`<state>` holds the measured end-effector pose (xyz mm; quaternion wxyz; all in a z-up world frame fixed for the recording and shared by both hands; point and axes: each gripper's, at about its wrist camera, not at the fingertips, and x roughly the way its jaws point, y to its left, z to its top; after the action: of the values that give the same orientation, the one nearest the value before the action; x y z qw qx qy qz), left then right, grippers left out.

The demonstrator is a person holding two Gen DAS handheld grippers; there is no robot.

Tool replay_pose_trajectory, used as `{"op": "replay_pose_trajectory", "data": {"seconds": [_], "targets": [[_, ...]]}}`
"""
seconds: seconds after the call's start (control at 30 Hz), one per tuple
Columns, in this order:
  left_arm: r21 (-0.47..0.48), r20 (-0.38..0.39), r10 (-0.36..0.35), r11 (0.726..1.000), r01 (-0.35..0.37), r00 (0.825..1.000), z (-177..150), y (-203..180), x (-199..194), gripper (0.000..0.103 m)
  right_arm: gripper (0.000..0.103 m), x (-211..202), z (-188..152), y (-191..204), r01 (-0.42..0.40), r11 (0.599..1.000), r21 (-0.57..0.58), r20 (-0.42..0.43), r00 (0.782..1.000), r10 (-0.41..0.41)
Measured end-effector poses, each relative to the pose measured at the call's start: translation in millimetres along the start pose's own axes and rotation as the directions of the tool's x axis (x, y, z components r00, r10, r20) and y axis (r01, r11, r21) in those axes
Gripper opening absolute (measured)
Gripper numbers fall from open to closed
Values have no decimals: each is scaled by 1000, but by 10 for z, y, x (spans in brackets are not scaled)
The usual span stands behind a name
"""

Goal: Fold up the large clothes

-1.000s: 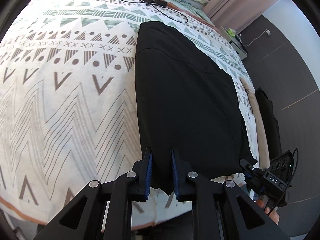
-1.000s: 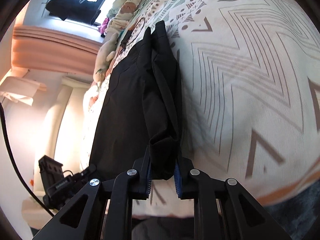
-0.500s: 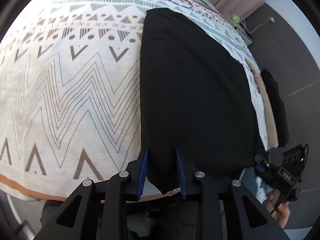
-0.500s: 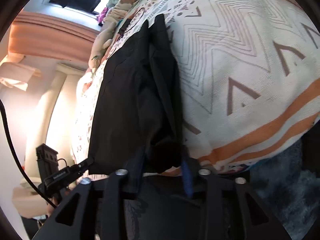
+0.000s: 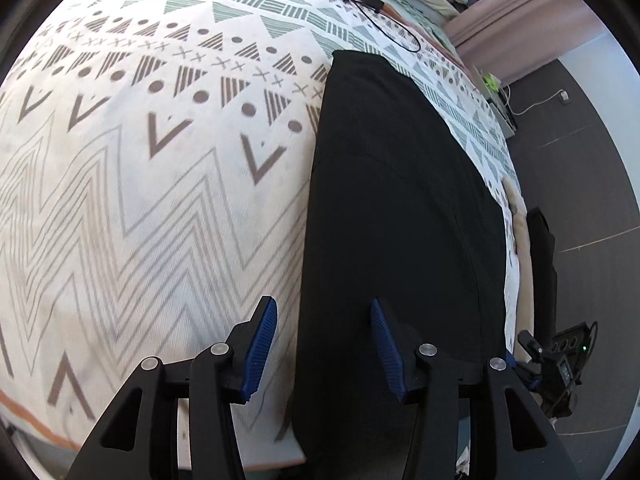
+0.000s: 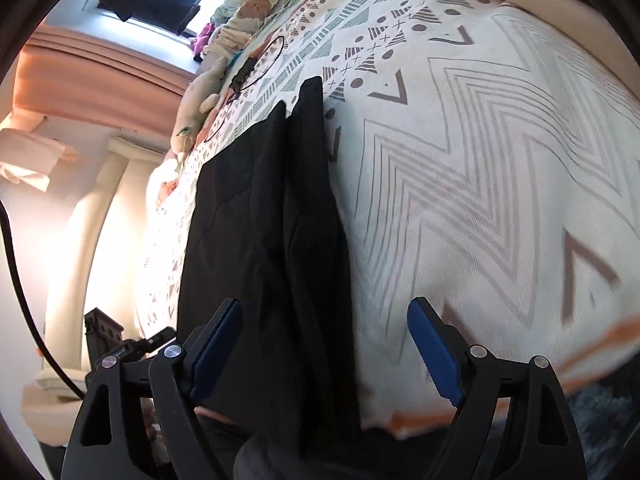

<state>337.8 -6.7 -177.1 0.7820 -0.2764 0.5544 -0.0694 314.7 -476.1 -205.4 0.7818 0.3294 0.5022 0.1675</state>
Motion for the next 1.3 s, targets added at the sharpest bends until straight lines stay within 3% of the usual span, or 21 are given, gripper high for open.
{"op": "replay_pose_trajectory", "data": {"seconds": [0.3,0.7,0.9,1.1,1.23,1.3], "targets": [[6,-4,-15,1000,15,1000,425,-37,274,51,85,508,511,-37,-67,998,-14,-66,996,66],[-4,-31,-37,999,37,999,921,-104,593,51,84,1069,892,193,-189,981,-44,-168,969,179],[-13,-22,-40,999,39,999,1118,-103,700,51,75,1307,1060,361,-181,980,-81,-237,959,158],[-30,-15,-43,999,42,999,1357,-86,855,51,67,1385,1135,378,-192,977,-97,-252,954,163],[-39,-1,-39,998,39,999,1431,-89,975,52,48,1378,1149,334,-187,977,-106,-250,956,155],[-51,17,-23,998,24,1000,1393,-104,995,48,36,1377,1126,335,-188,977,-101,-249,956,158]]}}
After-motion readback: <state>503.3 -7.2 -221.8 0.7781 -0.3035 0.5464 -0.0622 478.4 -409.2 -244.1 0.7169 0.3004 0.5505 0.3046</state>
